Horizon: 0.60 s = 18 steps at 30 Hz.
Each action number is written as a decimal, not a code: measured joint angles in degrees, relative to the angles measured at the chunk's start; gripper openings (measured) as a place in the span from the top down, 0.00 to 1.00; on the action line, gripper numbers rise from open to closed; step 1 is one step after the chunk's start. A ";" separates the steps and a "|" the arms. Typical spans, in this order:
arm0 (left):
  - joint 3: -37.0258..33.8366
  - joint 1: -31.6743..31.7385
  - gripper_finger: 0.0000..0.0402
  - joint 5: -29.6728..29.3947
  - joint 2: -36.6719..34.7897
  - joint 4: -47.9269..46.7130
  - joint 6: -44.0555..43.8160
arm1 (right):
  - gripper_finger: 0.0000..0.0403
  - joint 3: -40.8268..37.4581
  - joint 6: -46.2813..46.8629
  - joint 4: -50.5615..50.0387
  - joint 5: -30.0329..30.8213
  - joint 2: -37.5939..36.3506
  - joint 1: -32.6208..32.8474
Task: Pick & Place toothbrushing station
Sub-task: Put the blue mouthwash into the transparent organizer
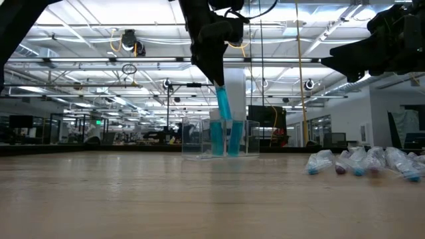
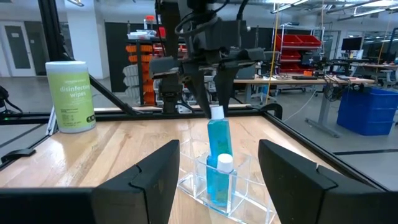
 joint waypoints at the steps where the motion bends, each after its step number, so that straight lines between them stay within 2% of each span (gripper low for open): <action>1: 0.00 0.00 0.70 0.12 0.40 0.14 0.13 | 0.47 -0.02 0.00 0.00 -0.02 -0.01 0.00; 18: 0.07 0.09 0.70 0.58 2.62 0.52 0.76 | 0.47 -0.02 0.00 0.00 0.00 0.02 0.02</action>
